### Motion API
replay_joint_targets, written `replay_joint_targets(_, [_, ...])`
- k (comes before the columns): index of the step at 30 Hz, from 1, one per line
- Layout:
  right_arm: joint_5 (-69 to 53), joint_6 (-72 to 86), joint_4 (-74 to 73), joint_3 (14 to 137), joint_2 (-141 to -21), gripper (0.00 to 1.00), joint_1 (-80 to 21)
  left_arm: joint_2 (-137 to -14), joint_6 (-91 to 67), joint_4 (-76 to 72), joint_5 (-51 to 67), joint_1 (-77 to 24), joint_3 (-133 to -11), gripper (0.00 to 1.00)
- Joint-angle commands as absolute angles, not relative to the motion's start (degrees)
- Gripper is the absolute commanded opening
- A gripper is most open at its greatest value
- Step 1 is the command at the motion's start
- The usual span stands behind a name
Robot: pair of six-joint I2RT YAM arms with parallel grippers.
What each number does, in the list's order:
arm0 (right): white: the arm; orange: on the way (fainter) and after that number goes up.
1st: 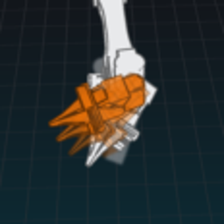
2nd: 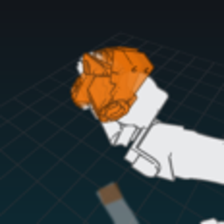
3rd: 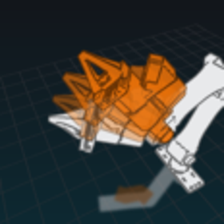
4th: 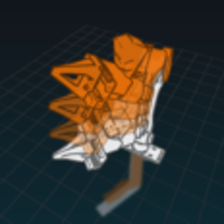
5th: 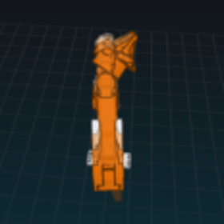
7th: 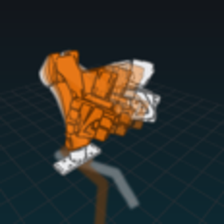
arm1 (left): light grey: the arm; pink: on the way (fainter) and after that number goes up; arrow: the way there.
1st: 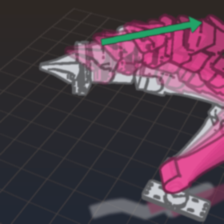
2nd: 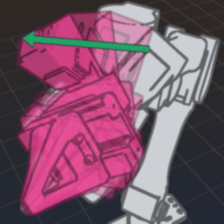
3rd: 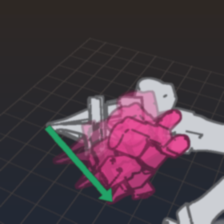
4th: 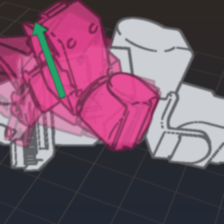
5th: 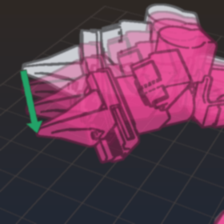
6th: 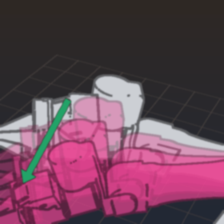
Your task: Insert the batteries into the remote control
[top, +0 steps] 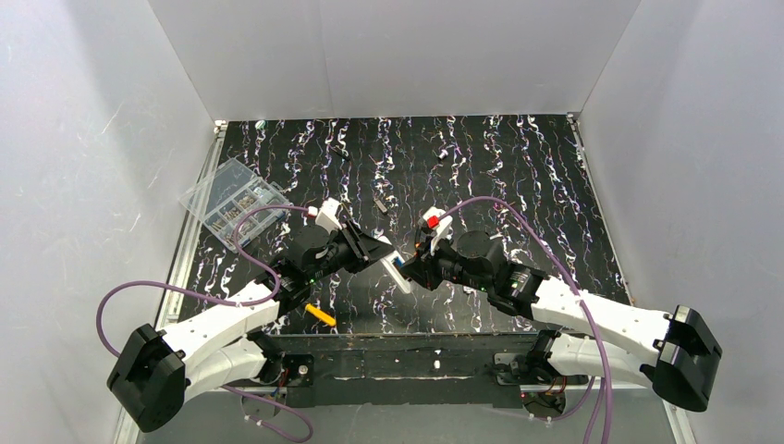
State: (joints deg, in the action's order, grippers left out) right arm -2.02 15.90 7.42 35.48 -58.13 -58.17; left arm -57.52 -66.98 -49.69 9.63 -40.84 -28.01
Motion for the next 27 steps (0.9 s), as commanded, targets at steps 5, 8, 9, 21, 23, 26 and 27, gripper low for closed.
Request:
replay_joint_targets(5, [-0.3, 16.1, 9.5, 36.7, -56.9, 0.22, -58.5, -55.8, -67.7, -53.3, 10.8, -41.0, -28.5, 0.0])
replay_joint_targets(8, [-0.3, 16.1, 9.5, 36.4, -56.5, 0.23, -58.6, -55.9, -67.7, -53.3, 10.8, -41.0, -28.5, 0.0])
replay_joint_targets(9, [1.2, 16.1, 9.5, 36.4, -56.4, 0.24, -58.6, -55.8, -67.7, -53.3, 10.8, -41.0, -28.5, 0.0])
replay_joint_targets(21, [1.8, 15.7, 9.1, 36.1, -55.4, 0.28, -58.8, -56.4, -67.8, -53.3, 11.1, -41.0, -28.6, 0.0])
replay_joint_targets(23, [1.7, 15.9, 9.1, 36.1, -55.5, 0.28, -58.8, -56.5, -67.8, -53.3, 11.1, -41.0, -28.6, 0.0])
replay_joint_targets(26, [1.7, 15.9, 9.2, 36.1, -55.3, 0.28, -58.8, -56.6, -67.8, -53.3, 11.2, -41.0, -28.6, 0.0])
replay_joint_targets(27, [1.6, 15.8, 9.2, 36.2, -55.1, 0.29, -58.8, -56.6, -67.8, -53.4, 11.2, -41.0, -28.6, 0.0])
